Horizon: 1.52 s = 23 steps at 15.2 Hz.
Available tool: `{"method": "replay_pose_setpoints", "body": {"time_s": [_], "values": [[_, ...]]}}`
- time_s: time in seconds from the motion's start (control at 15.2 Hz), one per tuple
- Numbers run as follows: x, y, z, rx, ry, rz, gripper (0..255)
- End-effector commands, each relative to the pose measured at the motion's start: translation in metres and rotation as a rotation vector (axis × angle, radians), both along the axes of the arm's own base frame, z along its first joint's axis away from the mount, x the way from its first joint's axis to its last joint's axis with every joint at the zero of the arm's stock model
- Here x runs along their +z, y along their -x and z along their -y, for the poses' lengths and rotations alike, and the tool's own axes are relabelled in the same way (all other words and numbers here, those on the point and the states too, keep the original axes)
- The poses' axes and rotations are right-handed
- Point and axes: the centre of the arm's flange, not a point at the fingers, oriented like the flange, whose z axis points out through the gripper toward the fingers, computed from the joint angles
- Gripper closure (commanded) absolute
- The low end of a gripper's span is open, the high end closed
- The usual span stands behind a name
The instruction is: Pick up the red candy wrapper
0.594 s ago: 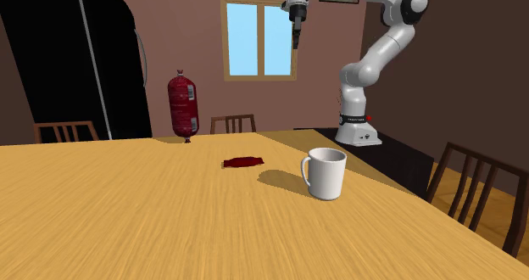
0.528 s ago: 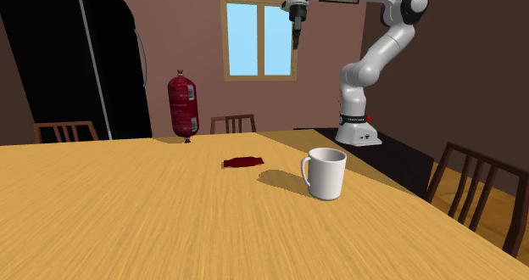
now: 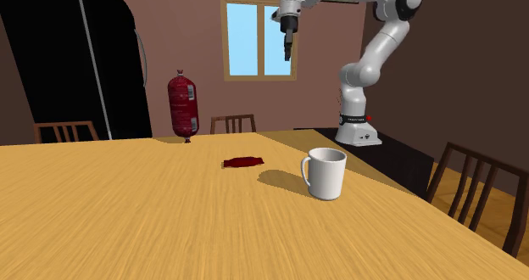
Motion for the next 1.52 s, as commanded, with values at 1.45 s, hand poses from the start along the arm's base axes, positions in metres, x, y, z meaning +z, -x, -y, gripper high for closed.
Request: {"method": "replay_pose_setpoints", "body": {"time_s": [1.45], "values": [[-0.2,-0.133,-0.211,0.12,0.007,-0.024,0]]}}
